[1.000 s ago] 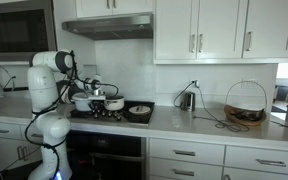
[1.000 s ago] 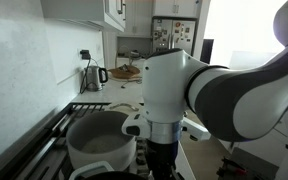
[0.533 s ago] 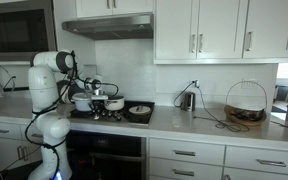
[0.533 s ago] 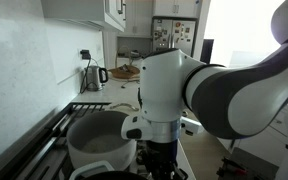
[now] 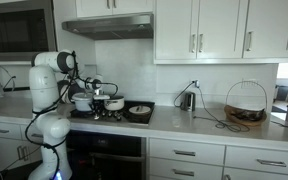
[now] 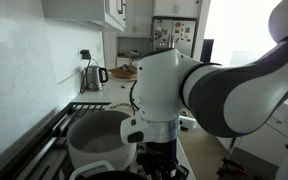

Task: Turn on the first knob from the left on the stove

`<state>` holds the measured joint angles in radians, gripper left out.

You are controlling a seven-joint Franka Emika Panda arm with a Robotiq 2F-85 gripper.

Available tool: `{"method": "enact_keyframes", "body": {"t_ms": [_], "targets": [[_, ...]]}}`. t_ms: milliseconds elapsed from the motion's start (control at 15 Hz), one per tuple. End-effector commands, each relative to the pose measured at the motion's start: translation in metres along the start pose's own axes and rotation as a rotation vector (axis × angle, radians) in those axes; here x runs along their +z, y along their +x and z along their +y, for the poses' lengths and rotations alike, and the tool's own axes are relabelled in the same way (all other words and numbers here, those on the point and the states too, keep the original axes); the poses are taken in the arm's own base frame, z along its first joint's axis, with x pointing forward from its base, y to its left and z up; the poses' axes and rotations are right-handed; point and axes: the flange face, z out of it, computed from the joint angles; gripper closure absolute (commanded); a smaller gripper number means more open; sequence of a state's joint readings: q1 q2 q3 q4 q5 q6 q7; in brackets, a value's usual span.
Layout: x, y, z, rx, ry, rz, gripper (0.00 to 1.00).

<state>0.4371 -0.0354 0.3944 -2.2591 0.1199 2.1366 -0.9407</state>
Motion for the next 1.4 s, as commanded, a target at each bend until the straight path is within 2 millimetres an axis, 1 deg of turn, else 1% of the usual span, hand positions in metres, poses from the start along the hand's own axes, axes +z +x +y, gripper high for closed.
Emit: {"method": "enact_keyframes", "body": {"t_ms": [0,400,667,933,1333], "targets": [[0.025,-0.003,-0.015,-0.086,0.127,-0.049,0.95],[0.021,-0.004,-0.016,-0.214,0.135,-0.039,0.95],[0.015,-0.007,-0.014,-0.319,0.142,-0.031,0.95],[0.015,-0.008,-0.011,-0.404,0.157,-0.040,0.95],[0.015,-0.008,-0.008,-0.457,0.187,-0.067,0.95]]}}
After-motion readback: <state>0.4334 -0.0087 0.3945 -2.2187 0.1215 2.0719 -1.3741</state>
